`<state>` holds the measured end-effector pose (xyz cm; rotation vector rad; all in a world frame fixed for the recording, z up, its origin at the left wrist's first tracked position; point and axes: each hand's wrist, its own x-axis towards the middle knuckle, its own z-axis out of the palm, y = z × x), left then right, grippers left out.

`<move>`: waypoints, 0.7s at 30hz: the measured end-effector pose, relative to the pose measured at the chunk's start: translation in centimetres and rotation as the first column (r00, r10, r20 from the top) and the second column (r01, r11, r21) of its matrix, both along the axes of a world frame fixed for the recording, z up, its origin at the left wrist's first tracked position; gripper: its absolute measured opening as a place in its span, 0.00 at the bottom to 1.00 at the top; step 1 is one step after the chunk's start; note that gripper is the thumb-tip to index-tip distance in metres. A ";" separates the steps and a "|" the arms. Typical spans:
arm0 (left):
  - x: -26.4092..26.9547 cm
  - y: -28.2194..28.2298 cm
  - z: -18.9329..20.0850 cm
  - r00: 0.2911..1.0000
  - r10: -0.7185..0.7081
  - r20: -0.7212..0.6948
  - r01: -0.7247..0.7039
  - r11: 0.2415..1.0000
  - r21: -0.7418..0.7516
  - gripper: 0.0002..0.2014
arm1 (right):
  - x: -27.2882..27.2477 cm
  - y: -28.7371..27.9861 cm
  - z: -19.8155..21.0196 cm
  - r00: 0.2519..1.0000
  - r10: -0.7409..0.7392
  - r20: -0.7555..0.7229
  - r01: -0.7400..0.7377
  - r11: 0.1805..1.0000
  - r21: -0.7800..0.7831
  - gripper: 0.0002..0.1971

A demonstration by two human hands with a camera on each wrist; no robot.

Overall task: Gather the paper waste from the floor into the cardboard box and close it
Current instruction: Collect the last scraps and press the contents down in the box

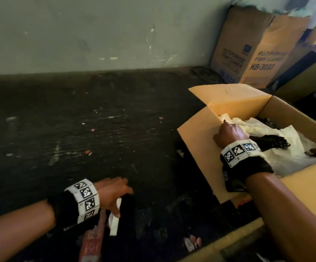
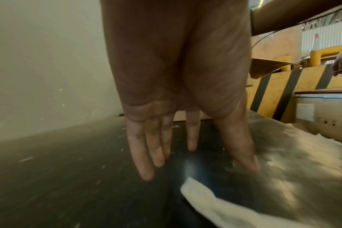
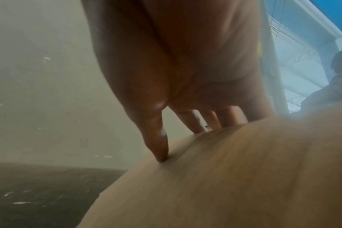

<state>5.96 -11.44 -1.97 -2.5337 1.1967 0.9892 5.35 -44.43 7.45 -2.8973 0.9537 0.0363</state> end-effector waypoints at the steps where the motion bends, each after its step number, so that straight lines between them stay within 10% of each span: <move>1: -0.5 0.6 -0.8 1.000 -0.001 -0.007 0.001 1.000 0.003 0.32 | 0.0 0.0 0.0 1.000 0.002 0.012 -0.002 1.000 -0.006 0.21; 11: 0.1 0.0 -1.6 0.997 0.079 -0.001 -0.076 0.961 -0.267 0.06 | -2.1 0.5 0.9 0.992 0.051 0.119 -0.064 0.993 0.101 0.21; 16: 4.0 -9.3 7.1 0.974 0.157 0.161 0.020 0.650 -0.760 0.04 | -3.2 -1.0 2.7 0.995 0.062 0.081 -0.075 0.984 0.160 0.20; 21: 5.7 -20.0 11.2 0.960 0.233 0.157 0.039 0.441 -0.896 0.06 | -3.7 -3.6 4.4 0.991 0.094 -0.092 -0.073 0.975 0.209 0.23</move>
